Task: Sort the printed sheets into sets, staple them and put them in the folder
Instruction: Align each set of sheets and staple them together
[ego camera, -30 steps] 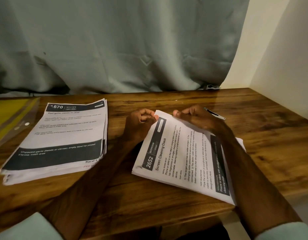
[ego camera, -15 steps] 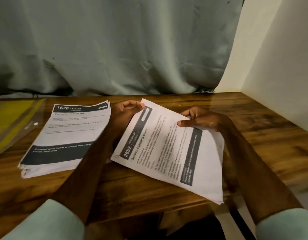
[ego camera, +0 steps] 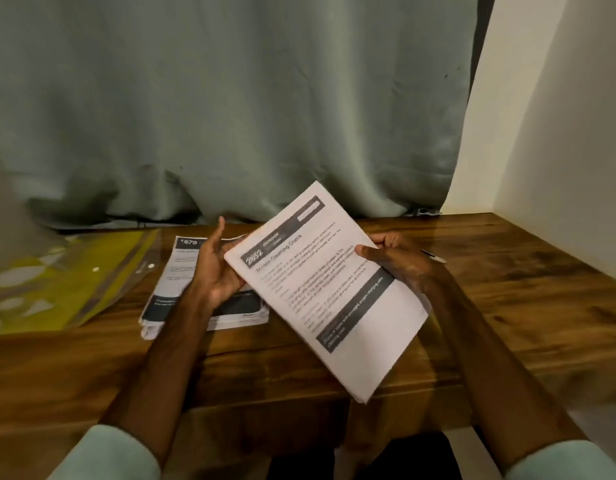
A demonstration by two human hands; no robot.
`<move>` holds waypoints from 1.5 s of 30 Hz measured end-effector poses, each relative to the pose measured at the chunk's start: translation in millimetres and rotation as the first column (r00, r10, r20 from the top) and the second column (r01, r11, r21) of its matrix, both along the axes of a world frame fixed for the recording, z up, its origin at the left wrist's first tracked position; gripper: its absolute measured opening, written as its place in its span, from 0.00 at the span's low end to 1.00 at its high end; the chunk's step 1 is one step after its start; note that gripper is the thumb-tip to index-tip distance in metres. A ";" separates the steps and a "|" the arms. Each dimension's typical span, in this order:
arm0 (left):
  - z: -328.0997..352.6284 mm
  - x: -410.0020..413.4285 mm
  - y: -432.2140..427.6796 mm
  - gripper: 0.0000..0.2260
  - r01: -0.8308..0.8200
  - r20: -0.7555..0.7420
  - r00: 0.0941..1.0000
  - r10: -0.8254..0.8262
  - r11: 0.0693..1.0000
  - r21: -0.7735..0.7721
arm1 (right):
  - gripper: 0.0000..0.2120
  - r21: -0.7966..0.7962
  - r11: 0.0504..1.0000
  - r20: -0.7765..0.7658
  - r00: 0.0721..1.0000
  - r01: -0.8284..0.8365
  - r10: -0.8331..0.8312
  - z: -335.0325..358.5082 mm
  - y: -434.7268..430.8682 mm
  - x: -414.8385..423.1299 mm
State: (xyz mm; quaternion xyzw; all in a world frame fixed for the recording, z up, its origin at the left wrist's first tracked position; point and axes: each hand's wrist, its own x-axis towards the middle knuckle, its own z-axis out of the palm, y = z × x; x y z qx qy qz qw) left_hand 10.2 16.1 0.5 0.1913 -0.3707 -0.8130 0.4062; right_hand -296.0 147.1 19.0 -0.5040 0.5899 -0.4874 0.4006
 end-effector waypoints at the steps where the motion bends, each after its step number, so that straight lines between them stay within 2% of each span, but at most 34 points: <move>1: 1.4 6.6 3.3 0.33 -0.052 -0.010 0.999 0.051 0.999 -0.007 | 0.16 -0.023 0.999 0.033 0.999 0.031 -0.030 0.1 -0.3 7.7; 4: 3.3 9.1 25.1 0.31 -0.127 0.135 0.981 0.142 0.985 -0.116 | 0.14 -0.052 0.991 0.164 0.980 0.123 -0.113 -8.7 -4.7 33.5; 6: 2.0 7.1 44.0 0.24 -0.136 0.246 0.952 0.182 0.972 -0.191 | 0.12 -0.047 0.980 0.247 0.953 0.191 -0.174 -18.6 -7.9 49.9; 9: -6.4 9.1 57.5 0.12 -0.195 0.448 0.837 0.315 0.936 -0.294 | 0.10 -0.035 0.962 0.315 0.917 0.271 -0.246 -34.9 -15.9 65.5; 11: -15.0 8.6 53.0 0.10 -0.265 0.528 0.739 0.419 0.901 -0.344 | 0.10 -0.019 0.953 0.306 0.909 0.303 -0.283 -44.4 -21.0 70.7; 13: -17.7 5.8 46.6 0.09 -0.321 0.551 0.665 0.504 0.859 -0.399 | 0.10 -0.001 0.957 0.282 0.919 0.289 -0.277 -52.2 -26.2 75.5; 15: -14.4 4.0 40.2 0.10 -0.334 0.568 0.574 0.590 0.802 -0.496 | 0.09 0.014 0.971 0.181 0.954 0.240 -0.239 -57.6 -32.6 80.7; 21: 8.1 16.4 11.1 0.10 -0.237 0.503 0.383 0.775 0.608 -0.757 | 0.13 -0.056 0.985 -0.118 0.979 0.163 -0.168 -48.7 -65.9 91.8; 26: 31.9 52.8 -21.6 0.11 -0.101 0.464 0.189 0.866 0.487 -0.868 | 0.11 -0.127 0.987 -0.190 0.974 0.097 -0.120 -22.2 -105.3 123.2; 29: 36.7 78.5 -39.9 0.10 -0.021 0.437 0.123 0.891 0.442 -0.897 | 0.10 -0.124 0.985 -0.218 0.966 0.117 -0.142 -19.1 -132.7 150.3; 31: 30.8 91.8 -51.4 0.11 0.004 0.472 0.058 0.880 0.472 -0.881 | 0.11 -0.124 0.985 -0.263 0.954 0.117 -0.146 -21.9 -146.9 167.0; 34: 5.0 108.4 -66.0 0.12 0.053 0.599 -0.089 0.796 0.604 -0.795 | 0.11 -0.055 0.995 -0.414 0.905 0.085 -0.100 -40.7 -156.1 183.4; 35: -6.9 113.6 -69.7 0.11 0.056 0.632 -0.105 0.768 0.639 -0.767 | 0.11 -0.018 0.996 -0.473 0.877 0.083 -0.081 -48.5 -156.9 185.9; 38: -33.6 124.7 -78.1 0.12 0.036 0.679 -0.101 0.727 0.685 -0.728 | 0.16 0.000 0.991 -0.566 0.818 0.130 -0.107 -65.6 -157.8 189.6; 41: -43.2 125.7 -84.3 0.16 0.040 0.661 -0.130 0.739 0.670 -0.741 | 0.24 -0.063 0.982 -0.632 0.754 0.180 -0.179 -72.2 -157.8 188.0; 45: -42.1 119.6 -82.8 0.25 0.033 0.731 -0.143 0.667 0.741 -0.670 | 0.25 -0.040 0.989 -0.602 0.787 0.143 -0.138 -73.0 -157.4 188.7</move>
